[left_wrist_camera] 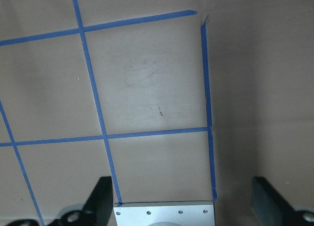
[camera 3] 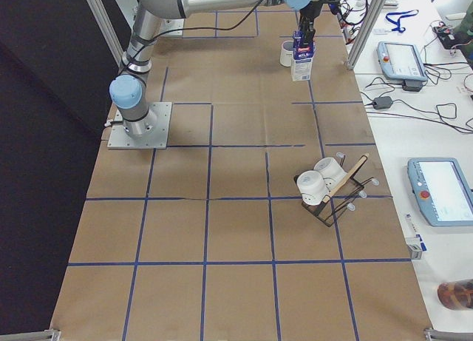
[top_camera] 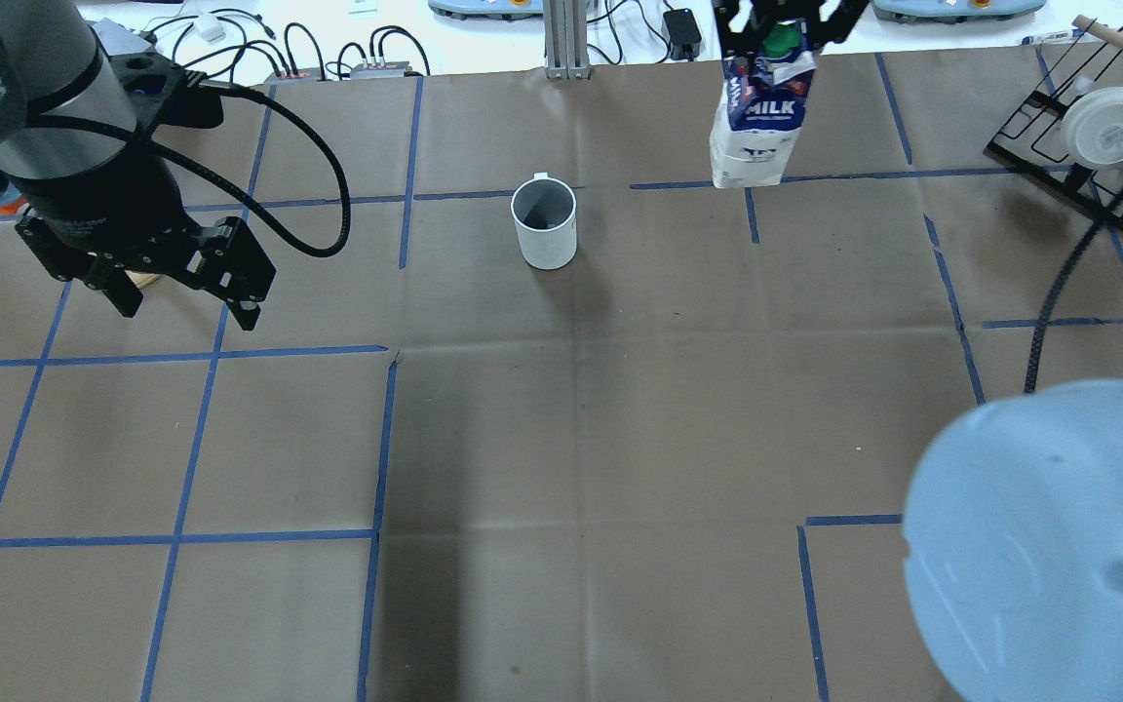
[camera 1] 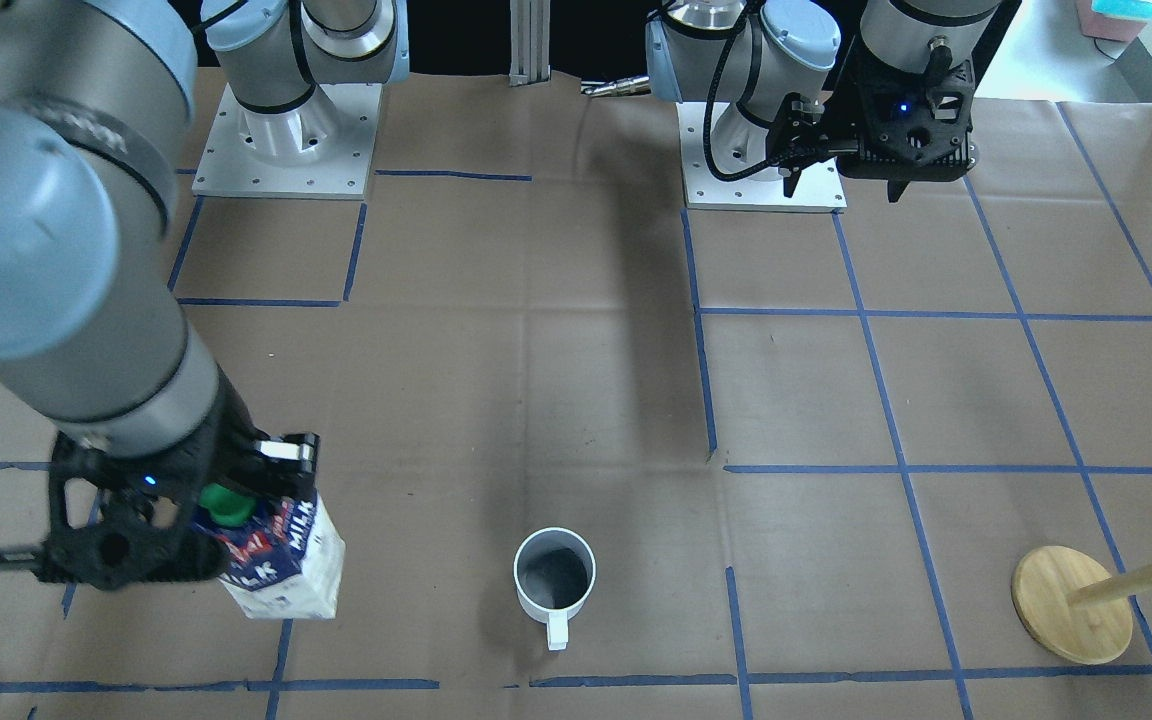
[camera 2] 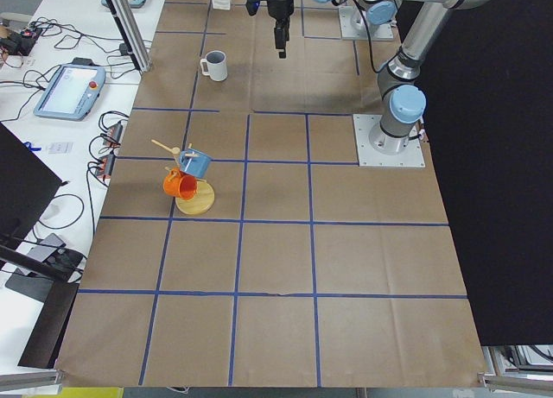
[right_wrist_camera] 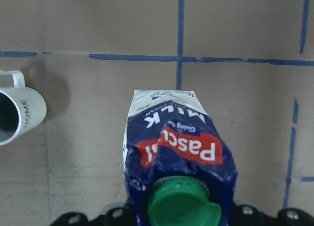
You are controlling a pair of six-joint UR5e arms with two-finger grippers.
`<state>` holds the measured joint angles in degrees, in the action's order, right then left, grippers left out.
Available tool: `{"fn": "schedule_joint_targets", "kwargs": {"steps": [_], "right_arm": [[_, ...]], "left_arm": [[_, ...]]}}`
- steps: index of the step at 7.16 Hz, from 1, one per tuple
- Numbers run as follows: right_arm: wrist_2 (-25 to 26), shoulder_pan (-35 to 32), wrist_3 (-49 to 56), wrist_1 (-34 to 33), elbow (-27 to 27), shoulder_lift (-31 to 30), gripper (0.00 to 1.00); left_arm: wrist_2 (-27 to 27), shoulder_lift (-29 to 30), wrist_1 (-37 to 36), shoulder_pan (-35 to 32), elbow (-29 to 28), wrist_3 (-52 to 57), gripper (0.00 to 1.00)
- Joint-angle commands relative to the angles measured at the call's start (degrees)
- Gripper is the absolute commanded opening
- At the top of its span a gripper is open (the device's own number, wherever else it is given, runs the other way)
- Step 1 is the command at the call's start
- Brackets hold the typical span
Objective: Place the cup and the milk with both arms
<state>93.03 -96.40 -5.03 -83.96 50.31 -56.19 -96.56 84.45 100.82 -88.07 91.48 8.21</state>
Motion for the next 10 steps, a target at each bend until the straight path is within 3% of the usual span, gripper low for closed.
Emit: {"fn": "schedule_joint_targets", "kwargs": {"steps": [1, 4, 9, 10], "right_arm": [[-0.57, -5.09, -8.19, 2.21, -13.97, 12.73, 0.49], [-0.92, -8.44, -10.34, 2.83, -14.98, 16.90, 0.49], [-3.12, -8.80, -10.26, 6.88, -14.45, 17.07, 0.48], [-3.12, -8.71, -10.26, 6.88, -14.45, 17.08, 0.60]], "left_arm": [[-0.12, -0.95, 0.25, 0.00, 0.19, 0.22, 1.00], [-0.21, -2.19, 2.54, 0.17, 0.19, 0.40, 1.00], [-2.67, -1.92, 2.28, 0.26, 0.01, 0.49, 1.00], [-2.67, -1.92, 2.19, 0.35, -0.08, 0.49, 1.00]]}}
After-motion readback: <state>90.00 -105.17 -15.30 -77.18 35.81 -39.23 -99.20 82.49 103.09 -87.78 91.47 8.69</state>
